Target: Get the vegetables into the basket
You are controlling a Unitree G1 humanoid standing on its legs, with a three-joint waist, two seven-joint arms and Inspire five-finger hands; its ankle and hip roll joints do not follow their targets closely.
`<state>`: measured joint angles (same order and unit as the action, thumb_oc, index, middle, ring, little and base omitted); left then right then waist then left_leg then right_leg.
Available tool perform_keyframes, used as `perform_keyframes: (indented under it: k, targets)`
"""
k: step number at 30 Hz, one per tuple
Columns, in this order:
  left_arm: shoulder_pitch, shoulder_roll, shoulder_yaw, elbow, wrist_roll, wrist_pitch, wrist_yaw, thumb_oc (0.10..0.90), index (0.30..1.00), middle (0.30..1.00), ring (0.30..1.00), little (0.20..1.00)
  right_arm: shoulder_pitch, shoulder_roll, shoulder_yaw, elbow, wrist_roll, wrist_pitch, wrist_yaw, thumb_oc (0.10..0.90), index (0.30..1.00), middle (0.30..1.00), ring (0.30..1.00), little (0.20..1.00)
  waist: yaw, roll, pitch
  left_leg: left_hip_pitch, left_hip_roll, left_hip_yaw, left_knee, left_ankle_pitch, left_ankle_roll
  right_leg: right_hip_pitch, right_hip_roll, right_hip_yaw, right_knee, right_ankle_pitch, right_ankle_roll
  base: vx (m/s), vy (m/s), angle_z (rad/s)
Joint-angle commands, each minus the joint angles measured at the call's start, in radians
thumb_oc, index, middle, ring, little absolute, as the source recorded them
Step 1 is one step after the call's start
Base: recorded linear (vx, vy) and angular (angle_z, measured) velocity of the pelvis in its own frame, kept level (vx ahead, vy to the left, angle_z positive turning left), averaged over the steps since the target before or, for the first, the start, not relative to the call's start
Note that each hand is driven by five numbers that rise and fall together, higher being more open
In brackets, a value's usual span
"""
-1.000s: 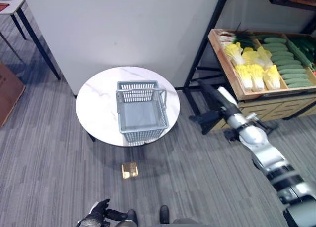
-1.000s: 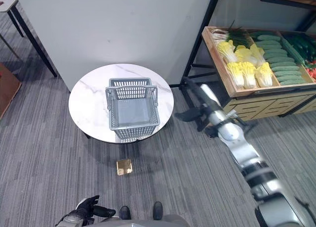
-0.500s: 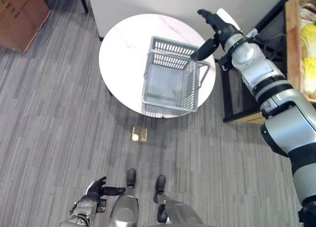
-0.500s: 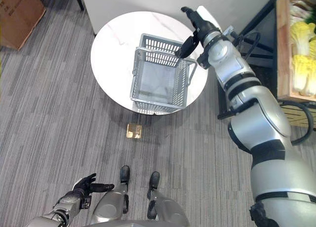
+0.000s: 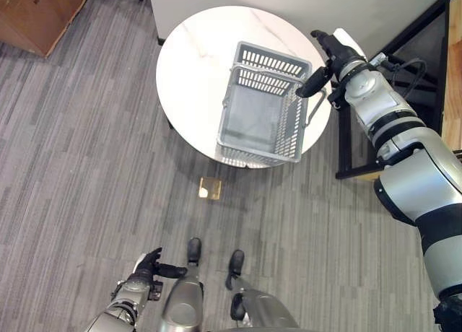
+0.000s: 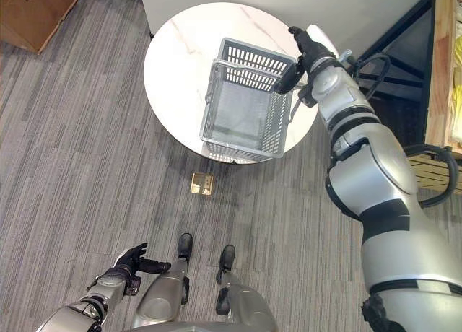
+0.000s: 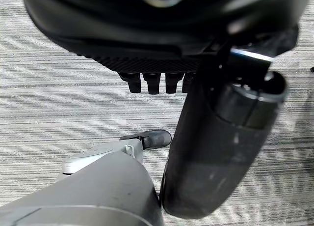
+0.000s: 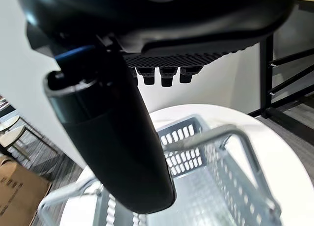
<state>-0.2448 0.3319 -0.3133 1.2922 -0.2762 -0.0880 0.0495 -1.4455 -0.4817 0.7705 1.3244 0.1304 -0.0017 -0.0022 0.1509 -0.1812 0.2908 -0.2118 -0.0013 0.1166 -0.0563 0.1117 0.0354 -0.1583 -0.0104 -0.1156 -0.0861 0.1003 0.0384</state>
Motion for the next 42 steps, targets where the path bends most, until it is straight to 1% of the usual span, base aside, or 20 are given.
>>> perform_keyframes:
  k: [1, 6, 14, 15, 16, 17, 18, 19, 24, 27, 30, 33, 37, 39, 41, 42]
  targets:
    - [0.031, 0.018, -0.038, 0.024, -0.009, 0.003, 0.016, 0.9, 1.0, 1.0, 1.0, 1.0, -0.12, -0.027, 0.018, 0.018, -0.045, -0.021, -0.045, 0.9, 1.0, 1.0, 1.0, 1.0, 0.007, -0.015, 0.005, 0.026, -0.01, -0.01, -0.031, -0.074, -0.034, -0.02, -0.019, 0.027, -0.001, -0.019, 0.056, 0.01, -0.005, 0.06]
    - [0.018, 0.005, -0.059, 0.008, -0.029, 0.002, 0.023, 0.9, 1.0, 1.0, 1.0, 1.0, -0.12, 0.002, 0.012, 0.042, -0.05, -0.013, -0.052, 0.9, 1.0, 1.0, 1.0, 1.0, 0.022, -0.007, 0.018, -0.017, -0.011, -0.028, -0.031, -0.063, -0.034, -0.053, -0.019, 0.016, -0.001, -0.015, 0.057, 0.01, 0.002, 0.08]
    - [0.008, -0.012, -0.083, -0.016, -0.044, -0.002, 0.029, 0.9, 1.0, 1.0, 1.0, 1.0, -0.13, 0.018, 0.03, 0.056, -0.078, -0.008, -0.058, 0.9, 1.0, 1.0, 1.0, 1.0, 0.036, -0.002, 0.029, -0.055, -0.01, -0.043, -0.018, -0.06, -0.034, -0.081, -0.021, 0.011, -0.001, -0.013, 0.057, 0.01, 0.002, 0.05]
    - [0.009, -0.015, -0.087, -0.019, -0.045, -0.002, 0.03, 0.9, 1.0, 1.0, 1.0, 1.0, -0.128, 0.02, 0.032, 0.057, -0.083, -0.007, -0.058, 0.865, 0.951, 0.951, 0.951, 0.951, 0.04, 0.002, 0.032, -0.063, -0.011, -0.046, -0.014, -0.06, -0.033, -0.086, -0.022, 0.01, -0.001, -0.013, 0.057, 0.0, 0.005, 0.06]
    - [0.009, -0.015, -0.087, -0.019, -0.045, -0.002, 0.03, 0.9, 1.0, 1.0, 1.0, 1.0, -0.128, 0.02, 0.032, 0.057, -0.083, -0.007, -0.058, 0.731, 0.764, 0.764, 0.764, 0.764, 0.04, 0.002, 0.031, -0.063, -0.011, -0.046, -0.013, -0.06, -0.033, -0.086, -0.022, 0.01, -0.001, -0.013, 0.057, 0.0, 0.007, 0.05]
    - [0.009, -0.014, -0.089, -0.02, -0.043, -0.002, 0.028, 0.9, 1.0, 1.0, 1.0, 1.0, -0.13, 0.022, 0.036, 0.061, -0.093, -0.007, -0.056, 0.62, 0.607, 0.607, 0.607, 0.607, 0.044, 0.005, 0.032, -0.069, -0.012, -0.049, -0.01, -0.061, -0.033, -0.089, -0.022, 0.008, -0.001, -0.012, 0.058, 0.0, 0.003, 0.04]
    - [0.01, -0.014, -0.09, -0.02, -0.043, -0.002, 0.028, 0.9, 1.0, 1.0, 1.0, 1.0, -0.13, 0.02, 0.036, 0.065, -0.092, -0.005, -0.057, 0.62, 0.607, 0.607, 0.607, 0.607, 0.045, 0.006, 0.032, -0.072, -0.012, -0.051, -0.01, -0.06, -0.034, -0.091, -0.022, 0.008, -0.001, -0.013, 0.058, 0.0, 0.005, 0.04]
    - [0.011, -0.013, -0.091, -0.021, -0.043, -0.002, 0.028, 0.9, 1.0, 1.0, 1.0, 1.0, -0.131, 0.023, 0.037, 0.066, -0.094, -0.006, -0.054, 0.4, 0.3, 0.3, 0.3, 0.3, 0.047, 0.008, 0.033, -0.075, -0.013, -0.054, -0.01, -0.059, -0.034, -0.093, -0.022, 0.009, -0.001, -0.012, 0.058, -0.01, 0.006, 0.05]
    - [0.013, -0.013, -0.097, -0.014, -0.034, 0.002, 0.027, 0.9, 1.0, 1.0, 1.0, 1.0, -0.128, 0.039, 0.033, 0.072, -0.093, -0.006, -0.054, 0.4, 0.3, 0.3, 0.3, 0.3, 0.053, 0.012, 0.036, -0.077, -0.014, -0.051, -0.005, -0.061, -0.032, -0.096, -0.022, 0.012, -0.001, -0.009, 0.057, -0.01, 0.003, 0.03]
    - [0.012, -0.009, -0.091, -0.009, -0.035, 0.005, 0.029, 0.9, 1.0, 1.0, 1.0, 1.0, -0.125, 0.052, 0.026, 0.066, -0.082, -0.004, -0.055, 0.4, 0.3, 0.3, 0.3, 0.3, 0.049, 0.011, 0.037, -0.073, -0.013, -0.049, -0.006, -0.06, -0.032, -0.095, -0.021, 0.017, -0.001, -0.008, 0.055, 0.0, 0.0, 0.0]
    - [0.01, -0.01, -0.087, -0.006, -0.03, 0.004, 0.026, 0.9, 1.0, 1.0, 1.0, 1.0, -0.112, 0.066, 0.014, 0.061, -0.084, -0.004, -0.052, 0.4, 0.3, 0.3, 0.3, 0.3, 0.046, 0.016, 0.036, -0.063, -0.015, -0.046, -0.008, -0.061, -0.033, -0.089, -0.023, 0.017, -0.001, -0.01, 0.053, 0.0, 0.0, 0.0]
    - [0.012, -0.01, -0.081, -0.004, -0.019, 0.006, 0.024, 0.9, 1.0, 1.0, 1.0, 1.0, -0.075, 0.072, -0.001, 0.033, -0.073, -0.004, -0.037, 0.4, 0.3, 0.3, 0.3, 0.3, 0.042, 0.017, 0.032, -0.048, -0.017, -0.044, -0.001, -0.07, -0.033, -0.074, -0.027, 0.015, -0.001, -0.011, 0.053, -0.02, -0.007, 0.0]
    - [0.018, -0.005, -0.067, -0.002, 0.001, 0.01, 0.014, 0.9, 1.0, 1.0, 1.0, 1.0, -0.026, 0.072, -0.008, -0.007, -0.067, -0.007, -0.015, 0.4, 0.3, 0.3, 0.3, 0.3, 0.038, 0.013, 0.022, -0.034, -0.02, -0.036, 0.036, -0.099, -0.029, -0.046, -0.031, 0.015, -0.001, -0.016, 0.051, -0.02, -0.014, 0.02]
    - [0.028, -0.004, -0.051, 0.009, 0.033, 0.021, 0.006, 0.9, 1.0, 1.0, 1.0, 1.0, 0.051, 0.085, -0.01, -0.065, -0.103, -0.011, -0.004, 0.4, 0.3, 0.3, 0.3, 0.3, 0.035, 0.013, 0.006, 0.009, -0.025, -0.027, 0.051, -0.126, -0.024, 0.006, -0.033, 0.013, -0.001, -0.024, 0.052, -0.01, -0.007, -0.02]
    - [0.037, -0.009, -0.04, 0.021, 0.053, 0.029, 0.001, 0.9, 1.0, 1.0, 1.0, 1.0, 0.111, 0.083, -0.031, -0.139, -0.11, -0.014, 0.0, 0.4, 0.3, 0.3, 0.3, 0.3, 0.03, 0.022, -0.014, 0.052, -0.024, -0.017, 0.04, -0.13, -0.02, 0.031, -0.035, 0.012, 0.015, -0.035, 0.052, -0.02, -0.001, -0.1]
    - [0.037, -0.009, -0.04, 0.021, 0.053, 0.029, 0.001, 0.9, 1.0, 1.0, 1.0, 1.0, 0.112, 0.083, -0.031, -0.139, -0.11, -0.013, 0.0, 0.4, 0.3, 0.3, 0.3, 0.3, 0.03, 0.022, -0.013, 0.054, -0.024, -0.016, 0.039, -0.13, -0.02, 0.033, -0.035, 0.013, 0.015, -0.035, 0.052, 0.01, 0.004, -0.23]
